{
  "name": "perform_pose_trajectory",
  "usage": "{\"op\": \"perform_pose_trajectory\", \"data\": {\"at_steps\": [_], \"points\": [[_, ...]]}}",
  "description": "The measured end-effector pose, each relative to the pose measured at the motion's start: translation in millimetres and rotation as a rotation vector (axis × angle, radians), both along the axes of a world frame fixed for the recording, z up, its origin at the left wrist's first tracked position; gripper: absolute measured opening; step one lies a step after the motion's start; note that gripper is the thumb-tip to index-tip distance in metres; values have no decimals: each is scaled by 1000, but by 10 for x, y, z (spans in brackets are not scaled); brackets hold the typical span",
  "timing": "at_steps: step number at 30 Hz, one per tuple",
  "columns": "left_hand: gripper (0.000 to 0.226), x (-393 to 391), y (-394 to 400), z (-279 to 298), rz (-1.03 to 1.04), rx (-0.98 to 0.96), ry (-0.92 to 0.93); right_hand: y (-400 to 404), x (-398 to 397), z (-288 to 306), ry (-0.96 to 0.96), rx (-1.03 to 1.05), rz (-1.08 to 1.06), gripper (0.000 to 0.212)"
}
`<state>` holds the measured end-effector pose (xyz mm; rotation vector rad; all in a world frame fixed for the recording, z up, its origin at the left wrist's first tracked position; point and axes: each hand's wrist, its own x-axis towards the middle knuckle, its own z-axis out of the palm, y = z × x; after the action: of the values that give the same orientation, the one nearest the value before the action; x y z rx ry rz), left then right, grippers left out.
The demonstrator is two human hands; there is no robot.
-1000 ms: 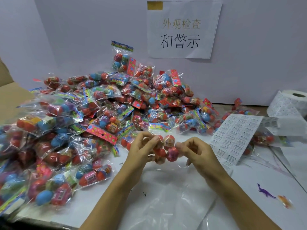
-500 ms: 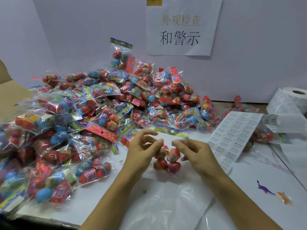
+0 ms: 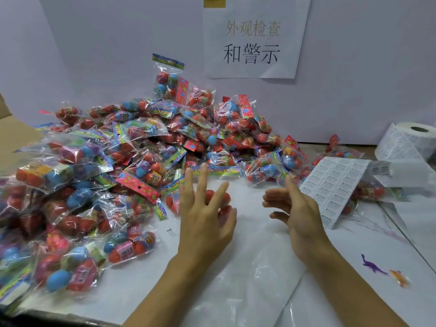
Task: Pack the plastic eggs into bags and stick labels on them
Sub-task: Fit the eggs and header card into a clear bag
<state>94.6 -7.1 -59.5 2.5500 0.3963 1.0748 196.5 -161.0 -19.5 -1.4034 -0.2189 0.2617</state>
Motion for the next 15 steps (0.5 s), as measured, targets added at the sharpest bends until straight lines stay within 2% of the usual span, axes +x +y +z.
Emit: {"op": "perform_pose_trajectory", "data": {"at_steps": [4,6,8,9,11,12,15], "points": [[22,3,-32,35,55,164,-48,5,13,4,16,29,-37,51],[10,5,-37,21,-127,174,-116,-1,27,2,17,42,-54,51],[20,-47,-104,34,-385,95,-50,-15,42,6,24,69,-70,54],[32,-70,-155,51,-439,64,86,-25,53,4,27,84,-80,56],[56,-66,-214,13,-397,127,385,-50,85,1,39,115,-110,59],[65,-56,-216,-20,-362,170,459,-69,106,8,50,134,-124,61],[69,-54,-151,-56,-381,94,511,-139,181,44,76,197,-129,63]]}}
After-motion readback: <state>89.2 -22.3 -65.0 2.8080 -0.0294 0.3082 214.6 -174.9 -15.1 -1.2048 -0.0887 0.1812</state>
